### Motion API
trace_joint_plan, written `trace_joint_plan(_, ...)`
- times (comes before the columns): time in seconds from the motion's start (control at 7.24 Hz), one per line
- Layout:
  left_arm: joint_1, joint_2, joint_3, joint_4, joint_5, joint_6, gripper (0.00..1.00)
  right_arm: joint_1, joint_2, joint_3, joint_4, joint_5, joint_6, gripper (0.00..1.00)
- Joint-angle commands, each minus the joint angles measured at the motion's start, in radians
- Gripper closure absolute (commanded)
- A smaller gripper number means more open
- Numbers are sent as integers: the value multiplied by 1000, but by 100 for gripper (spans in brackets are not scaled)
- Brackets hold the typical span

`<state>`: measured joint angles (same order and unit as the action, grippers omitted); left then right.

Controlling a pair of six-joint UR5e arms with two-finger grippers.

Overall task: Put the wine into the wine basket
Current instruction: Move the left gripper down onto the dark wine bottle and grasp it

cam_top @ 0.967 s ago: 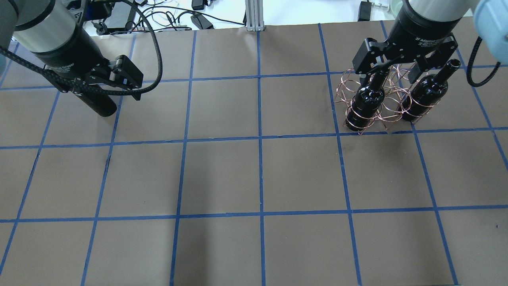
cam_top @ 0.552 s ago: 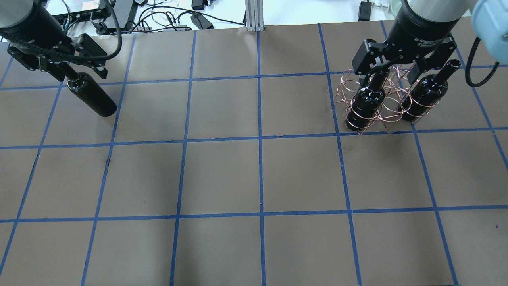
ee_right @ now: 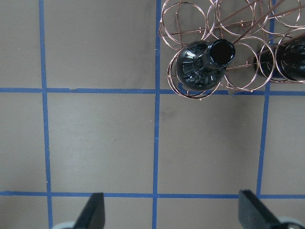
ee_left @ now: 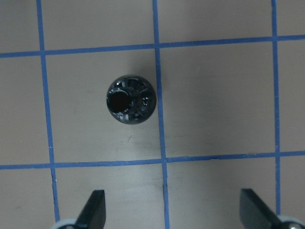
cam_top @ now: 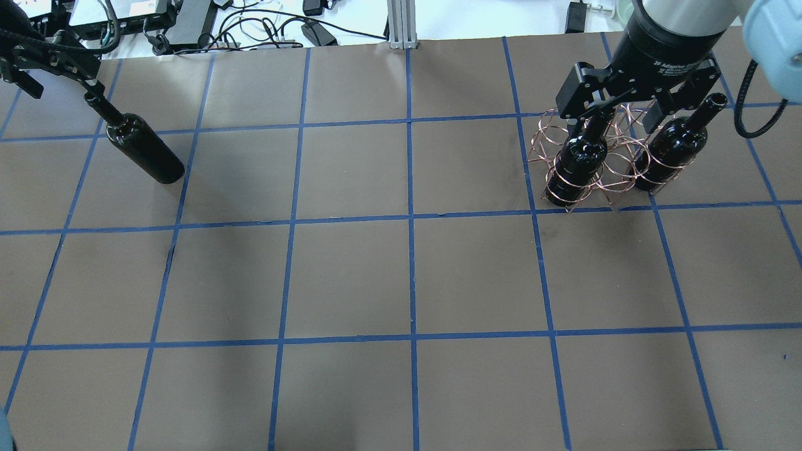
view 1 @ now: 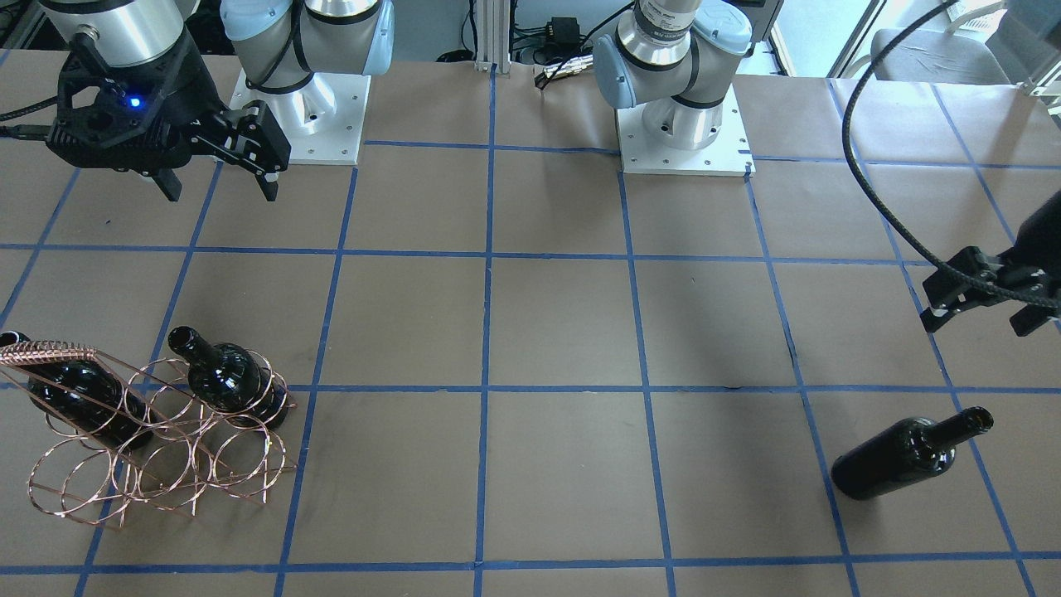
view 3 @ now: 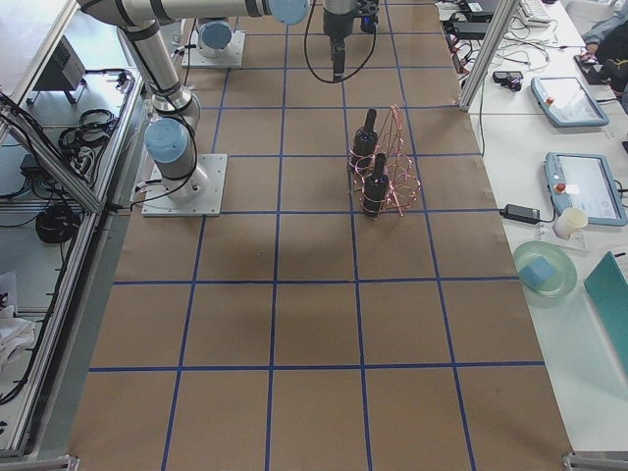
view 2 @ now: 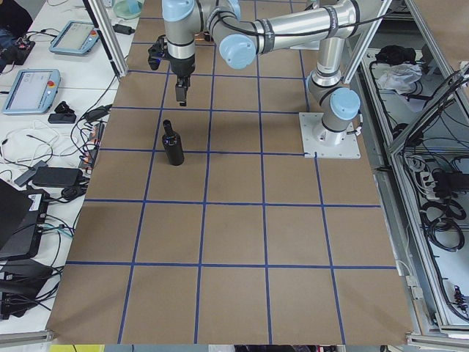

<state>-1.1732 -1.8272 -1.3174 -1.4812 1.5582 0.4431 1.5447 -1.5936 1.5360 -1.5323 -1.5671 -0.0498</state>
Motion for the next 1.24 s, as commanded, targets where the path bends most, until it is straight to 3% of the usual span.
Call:
trace_joint_plan(0.0,14,-107,41,106,-6,16,0,0,0,1,-2,2,2,0)
trace_joint_plan(0.41,14,-178,61,125,-20,16,2,0,-2,1,-2,2,1,0)
trace_joint_plan(0.83,14,-207,61,125,-15,16,17,0,-5,1,-9,-1,2,0)
trace_joint_plan(1.1,14,-213,60,119,-15,17,36,0,-5,3,-8,-1,1,0)
